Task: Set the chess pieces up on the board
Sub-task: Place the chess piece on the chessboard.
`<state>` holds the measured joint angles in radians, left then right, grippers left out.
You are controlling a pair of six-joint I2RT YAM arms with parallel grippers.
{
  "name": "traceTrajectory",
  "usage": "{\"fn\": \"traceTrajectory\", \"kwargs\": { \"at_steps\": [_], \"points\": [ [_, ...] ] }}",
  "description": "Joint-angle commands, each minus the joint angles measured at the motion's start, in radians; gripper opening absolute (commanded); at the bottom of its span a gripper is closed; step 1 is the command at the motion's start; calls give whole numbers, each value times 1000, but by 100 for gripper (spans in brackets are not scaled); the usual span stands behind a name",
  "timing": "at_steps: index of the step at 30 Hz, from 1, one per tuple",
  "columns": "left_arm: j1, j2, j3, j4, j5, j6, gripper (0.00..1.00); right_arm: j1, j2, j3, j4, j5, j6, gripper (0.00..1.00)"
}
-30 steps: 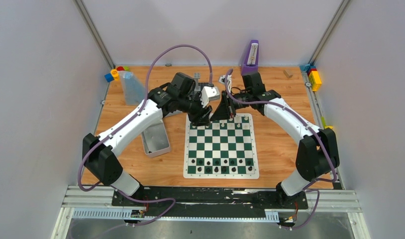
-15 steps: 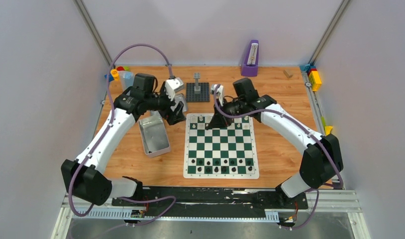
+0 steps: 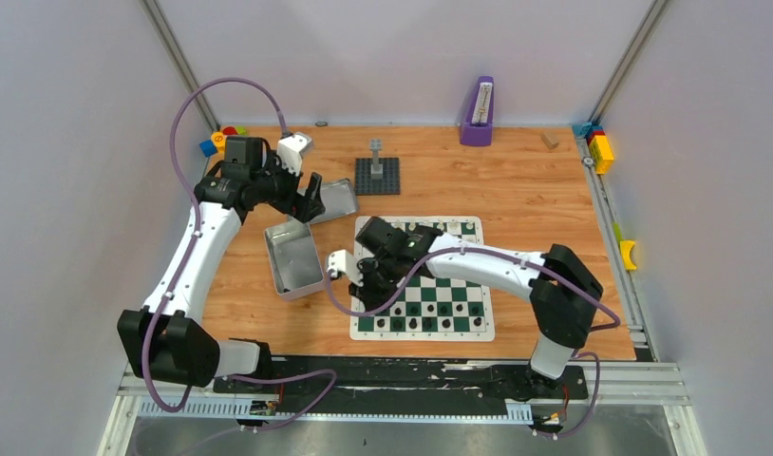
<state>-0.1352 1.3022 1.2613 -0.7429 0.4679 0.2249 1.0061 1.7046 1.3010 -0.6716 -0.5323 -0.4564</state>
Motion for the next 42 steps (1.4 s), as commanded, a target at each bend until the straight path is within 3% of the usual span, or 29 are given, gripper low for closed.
{"fn": "traceTrajectory", "kwargs": {
  "at_steps": [1, 14, 42],
  "points": [
    [5, 6, 56, -7, -4, -34, 100, 65, 64, 67, -42, 109, -52, 0],
    [5, -24, 23, 8, 32, -17, 100, 120, 207, 140, -58, 185, -41, 0],
    [5, -23, 14, 6, 51, -9, 100, 143, 264, 136, -65, 193, -26, 1]
  ]
}}
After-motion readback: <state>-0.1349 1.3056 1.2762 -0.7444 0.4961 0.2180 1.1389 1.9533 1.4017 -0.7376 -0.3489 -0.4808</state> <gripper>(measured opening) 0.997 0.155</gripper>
